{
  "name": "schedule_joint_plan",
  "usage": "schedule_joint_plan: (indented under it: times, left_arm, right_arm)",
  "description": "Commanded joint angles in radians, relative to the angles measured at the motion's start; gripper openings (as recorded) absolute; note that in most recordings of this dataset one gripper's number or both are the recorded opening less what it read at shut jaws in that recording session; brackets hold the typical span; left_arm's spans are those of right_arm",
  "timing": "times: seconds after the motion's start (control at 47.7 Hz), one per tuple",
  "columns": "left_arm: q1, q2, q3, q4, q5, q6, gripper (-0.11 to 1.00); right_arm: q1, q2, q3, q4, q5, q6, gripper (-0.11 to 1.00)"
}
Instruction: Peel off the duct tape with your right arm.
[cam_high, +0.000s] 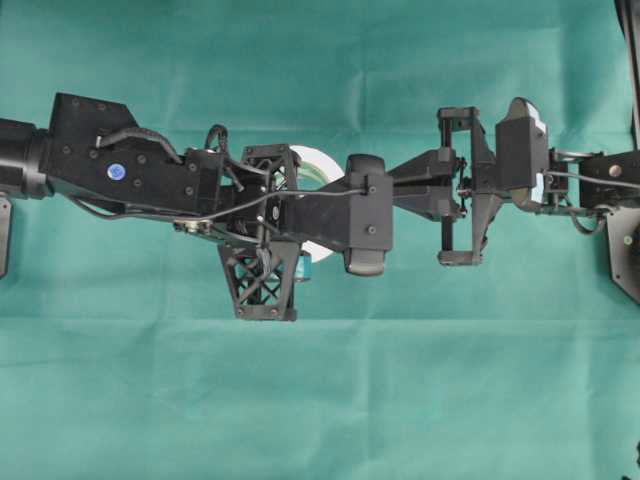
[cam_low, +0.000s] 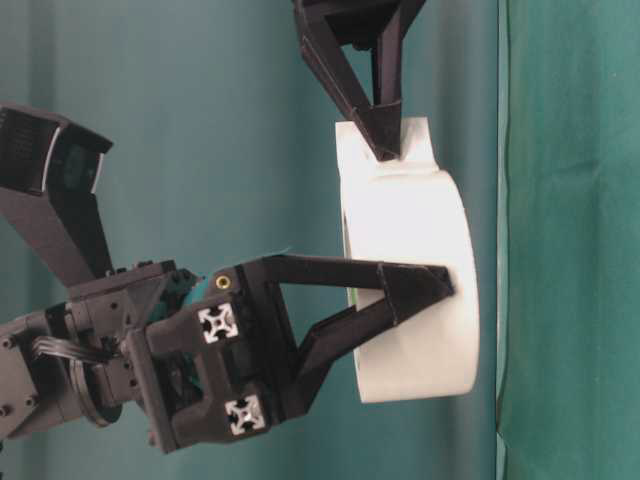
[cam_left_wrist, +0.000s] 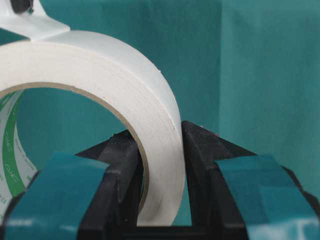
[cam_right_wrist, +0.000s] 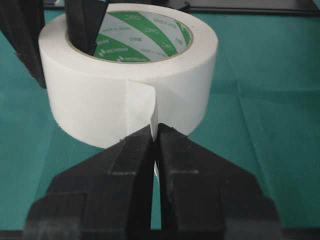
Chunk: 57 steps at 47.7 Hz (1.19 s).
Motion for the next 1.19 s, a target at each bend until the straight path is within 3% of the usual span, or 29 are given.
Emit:
schedule_joint_plan:
  times: [0.0,0.566,0.901,1.174]
  left_arm:
    - [-0.034,-0.051,-0.032,-0.003,0.005,0.003,0.21]
    - [-0.075,-0.046,-0.032,-0.003,0.041,0.005,0.21]
    - [-0.094,-0.051,-0.026,-0.002,0.052,0.015,0.21]
    - [-0.135,-0.063,0.002,0.000,0.055,0.118,0.21]
  right_arm:
    - [-0.032,-0.009,-0.009,0.008,-0.005,-0.002,-0.10]
    - [-0.072,-0.008,-0.011,0.058,-0.003,-0.043,-0.10]
    - [-0.095,-0.006,-0.006,0.060,-0.005,-0.043,-0.10]
    - [-0.101,-0.006,-0.014,0.061,-0.009,-0.043,-0.10]
